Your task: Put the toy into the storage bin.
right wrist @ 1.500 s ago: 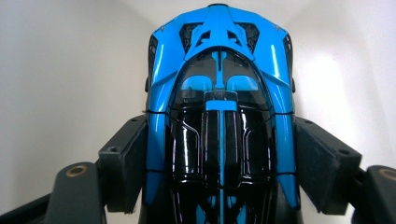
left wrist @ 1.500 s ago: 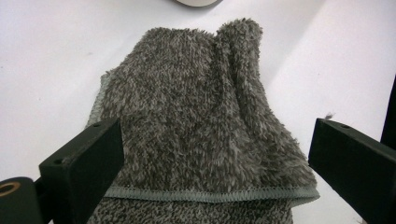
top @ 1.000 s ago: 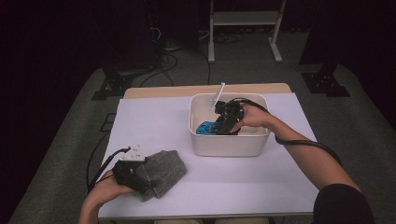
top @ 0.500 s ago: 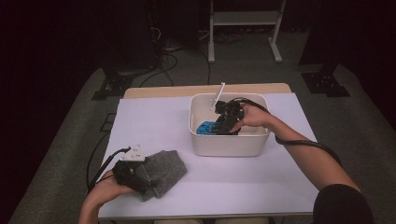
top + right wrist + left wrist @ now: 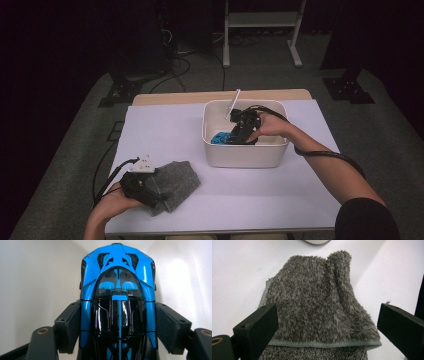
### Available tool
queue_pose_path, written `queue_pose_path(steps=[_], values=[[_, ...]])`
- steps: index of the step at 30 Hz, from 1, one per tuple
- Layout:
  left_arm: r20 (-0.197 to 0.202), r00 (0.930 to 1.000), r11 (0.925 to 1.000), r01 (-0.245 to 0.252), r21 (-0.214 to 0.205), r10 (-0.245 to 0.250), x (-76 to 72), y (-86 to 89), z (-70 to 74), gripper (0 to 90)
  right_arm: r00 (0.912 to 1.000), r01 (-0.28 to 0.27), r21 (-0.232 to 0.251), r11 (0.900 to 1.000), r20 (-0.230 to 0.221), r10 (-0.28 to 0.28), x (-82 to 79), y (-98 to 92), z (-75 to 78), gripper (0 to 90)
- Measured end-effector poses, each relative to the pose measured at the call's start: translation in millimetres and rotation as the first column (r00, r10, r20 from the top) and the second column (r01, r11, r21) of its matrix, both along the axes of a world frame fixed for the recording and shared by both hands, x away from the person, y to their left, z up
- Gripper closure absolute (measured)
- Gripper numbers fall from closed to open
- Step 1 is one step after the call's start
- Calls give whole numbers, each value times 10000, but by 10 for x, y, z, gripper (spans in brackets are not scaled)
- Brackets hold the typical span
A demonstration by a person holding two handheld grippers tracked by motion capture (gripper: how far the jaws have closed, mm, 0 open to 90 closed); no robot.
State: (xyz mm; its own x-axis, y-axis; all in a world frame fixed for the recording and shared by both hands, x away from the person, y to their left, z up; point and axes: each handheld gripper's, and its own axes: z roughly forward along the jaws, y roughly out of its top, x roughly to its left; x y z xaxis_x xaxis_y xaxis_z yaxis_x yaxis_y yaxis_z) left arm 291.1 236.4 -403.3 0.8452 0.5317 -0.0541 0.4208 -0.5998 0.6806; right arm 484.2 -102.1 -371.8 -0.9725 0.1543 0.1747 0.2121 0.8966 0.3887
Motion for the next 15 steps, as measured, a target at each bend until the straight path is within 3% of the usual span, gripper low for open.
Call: queue_pose_path(steps=[3,6,15], values=[[8,10000,10000,-20,-60,21,-3,-3,1,29,9998,180,3,9998,5,-180,4,11,11,243],[4,10000,9999,-48,-94,48,-5,-1,0,29,9998,172,581,9982,104,-179,36,-11,104,270],[15,10000,10000,-32,-71,32,-9,-5,3,29,9997,222,584,9980,128,-230,23,-37,162,267]])
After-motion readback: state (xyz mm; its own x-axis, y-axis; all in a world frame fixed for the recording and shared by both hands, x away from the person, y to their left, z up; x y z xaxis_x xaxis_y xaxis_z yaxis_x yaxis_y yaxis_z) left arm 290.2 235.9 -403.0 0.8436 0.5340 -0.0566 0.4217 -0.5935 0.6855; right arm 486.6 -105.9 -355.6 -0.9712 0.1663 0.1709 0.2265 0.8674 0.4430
